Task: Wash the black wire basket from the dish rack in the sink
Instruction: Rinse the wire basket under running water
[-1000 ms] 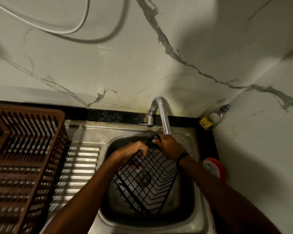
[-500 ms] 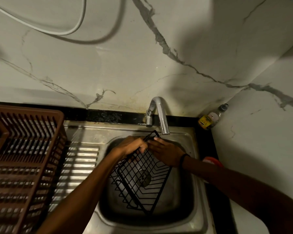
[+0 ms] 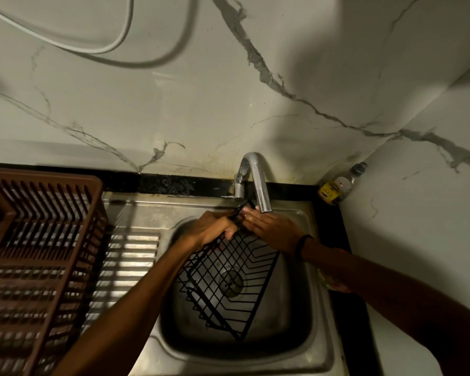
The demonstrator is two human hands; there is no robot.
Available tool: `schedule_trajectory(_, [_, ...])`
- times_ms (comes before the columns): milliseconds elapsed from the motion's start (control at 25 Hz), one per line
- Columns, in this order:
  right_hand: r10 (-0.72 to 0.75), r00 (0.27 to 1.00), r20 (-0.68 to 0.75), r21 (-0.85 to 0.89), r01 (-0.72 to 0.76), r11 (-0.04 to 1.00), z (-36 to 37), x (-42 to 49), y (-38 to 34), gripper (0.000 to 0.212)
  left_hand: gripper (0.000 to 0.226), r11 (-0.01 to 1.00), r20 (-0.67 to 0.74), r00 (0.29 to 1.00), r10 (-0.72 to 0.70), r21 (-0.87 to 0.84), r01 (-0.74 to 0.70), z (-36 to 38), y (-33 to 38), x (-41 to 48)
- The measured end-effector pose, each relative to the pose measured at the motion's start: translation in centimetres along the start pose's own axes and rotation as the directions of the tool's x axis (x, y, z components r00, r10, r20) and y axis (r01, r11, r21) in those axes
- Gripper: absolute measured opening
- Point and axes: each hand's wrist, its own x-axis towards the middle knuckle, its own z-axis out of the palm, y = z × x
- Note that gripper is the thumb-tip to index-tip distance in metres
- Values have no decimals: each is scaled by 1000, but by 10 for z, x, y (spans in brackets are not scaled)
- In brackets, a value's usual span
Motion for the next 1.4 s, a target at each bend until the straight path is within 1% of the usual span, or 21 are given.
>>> schedule_trajectory(40, [-1,999,32,-44,3,999,2,1,-6,66,11,1000,7,1000,11,1,-11,1,2,-1])
schedule_trajectory(120, [-68,995,68,-93,74,993,17,-6,-17,66,9,1000,-7,1000,26,14,-26,-1,2,-2])
schedule_trajectory(160, [-95,990,105,-81,103,991,22,-13,-20,66,9,999,-25,999,41,19,-40,-2,-2,-2])
schedule_trajectory(240, [-90,981,170,-54,101,993,27,-26,-27,66,12,996,-53,996,69,62,-66,0,-10,1])
schedule_trajectory(280, [-57,983,172,-24,62,998,27,-32,-32,67,23,993,-70,995,76,94,-69,2,-13,2])
schedule_trajectory(320, [-10,985,172,32,4,999,30,-34,-41,71,40,990,-85,993,84,119,-74,5,-15,3])
schedule_trajectory(400, [47,960,277,204,-107,973,26,-35,-66,87,69,981,-125,987,103,179,-80,10,-13,4])
schedule_trajectory(480, [45,957,287,363,-153,919,20,-34,-93,100,80,966,-157,979,129,242,-89,14,-13,3])
schedule_trajectory(560, [-26,961,276,430,-99,897,13,-32,-95,95,78,961,-183,972,151,257,-101,16,-16,0])
schedule_trajectory(640, [23,966,257,500,-153,852,4,-28,-73,74,80,968,-240,956,167,226,-113,18,-17,-3])
schedule_trajectory(720, [153,965,213,482,-240,843,-1,-18,-49,60,81,972,-303,932,199,183,-148,20,-16,-7])
schedule_trajectory(840, [347,918,192,364,-395,844,-4,5,-47,65,86,975,-386,895,222,64,-215,23,-8,-10])
schedule_trajectory(920, [481,849,217,376,-527,762,-8,17,-74,70,85,972,-416,880,230,49,-231,25,-5,-12])
schedule_trajectory(1000, [466,842,273,397,-540,742,-11,14,-114,76,84,977,-437,876,202,22,-213,27,-12,-12])
schedule_trajectory(1080, [442,864,243,420,-504,755,-14,7,-130,79,84,980,-458,873,166,-19,-196,30,-25,-10])
schedule_trajectory(1120, [474,853,220,415,-521,746,-12,10,-122,77,84,978,-467,868,170,-29,-208,32,-29,-9])
schedule_trajectory(1160, [525,825,209,403,-562,723,-8,17,-109,74,83,973,-475,861,182,-40,-228,34,-30,-9])
schedule_trajectory(1240, [639,736,223,393,-668,633,-9,27,-96,69,83,961,-492,847,202,-67,-269,35,-25,-8])
schedule_trajectory(1280, [644,731,226,382,-675,631,-8,29,-101,68,83,958,-500,842,203,-77,-276,35,-21,-6])
schedule_trajectory(1360, [547,812,204,344,-582,737,2,23,-128,70,85,962,-517,836,185,-80,-262,35,-20,-6])
schedule_trajectory(1400, [505,842,192,348,-539,767,1,18,-134,72,86,961,-534,827,178,-85,-262,35,-20,-8])
